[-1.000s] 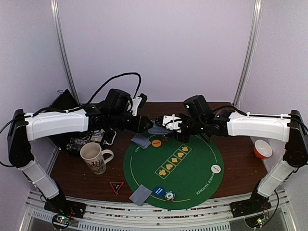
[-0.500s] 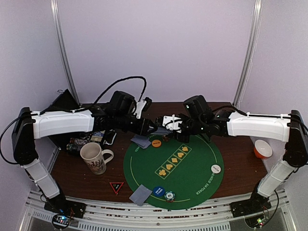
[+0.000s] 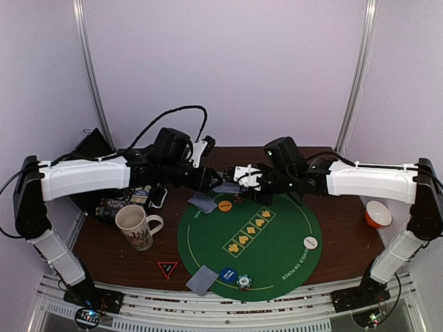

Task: Distribute texas hold em gaming equipment
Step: Pick up the poker card from the face-down deck piles.

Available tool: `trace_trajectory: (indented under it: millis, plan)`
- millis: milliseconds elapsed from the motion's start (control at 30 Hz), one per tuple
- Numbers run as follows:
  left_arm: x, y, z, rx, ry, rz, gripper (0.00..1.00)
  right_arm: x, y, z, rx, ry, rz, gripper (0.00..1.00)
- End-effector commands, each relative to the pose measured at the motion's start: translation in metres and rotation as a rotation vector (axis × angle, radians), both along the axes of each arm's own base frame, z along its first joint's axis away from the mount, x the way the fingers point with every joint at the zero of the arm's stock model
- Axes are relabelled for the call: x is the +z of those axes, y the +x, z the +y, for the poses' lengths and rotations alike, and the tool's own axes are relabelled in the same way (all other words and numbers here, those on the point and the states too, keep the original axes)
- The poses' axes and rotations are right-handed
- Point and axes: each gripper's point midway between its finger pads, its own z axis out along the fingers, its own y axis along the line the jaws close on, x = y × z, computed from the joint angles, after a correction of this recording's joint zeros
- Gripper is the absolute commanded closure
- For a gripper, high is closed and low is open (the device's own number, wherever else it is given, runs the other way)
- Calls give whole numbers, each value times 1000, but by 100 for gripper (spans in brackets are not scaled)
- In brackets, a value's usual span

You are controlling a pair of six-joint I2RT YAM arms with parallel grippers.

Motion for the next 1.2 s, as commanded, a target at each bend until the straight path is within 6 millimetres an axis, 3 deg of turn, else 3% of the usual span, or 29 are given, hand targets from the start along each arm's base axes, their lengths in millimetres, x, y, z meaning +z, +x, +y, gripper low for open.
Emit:
trace_trajectory:
  millis: [0, 133, 400, 567, 733, 1167]
  plan:
    - [22, -2, 1, -14, -40, -43, 54, 10, 3, 1, -8, 16, -25, 56]
    - [34, -6, 0, -32, -72, -61, 55, 9, 3, 0, -7, 14, -25, 56]
    - [36, -8, 3, -34, -73, -59, 81, 9, 3, 1, -6, 13, -26, 56]
    - [30, -5, 4, -31, -63, -46, 81, 10, 2, 0, -5, 14, -27, 56]
    - [36, -7, 4, -37, -76, -50, 100, 10, 3, -1, -8, 11, -30, 56]
    - [75, -28, 20, -3, -263, -49, 100, 10, 17, -7, -70, 30, -25, 57]
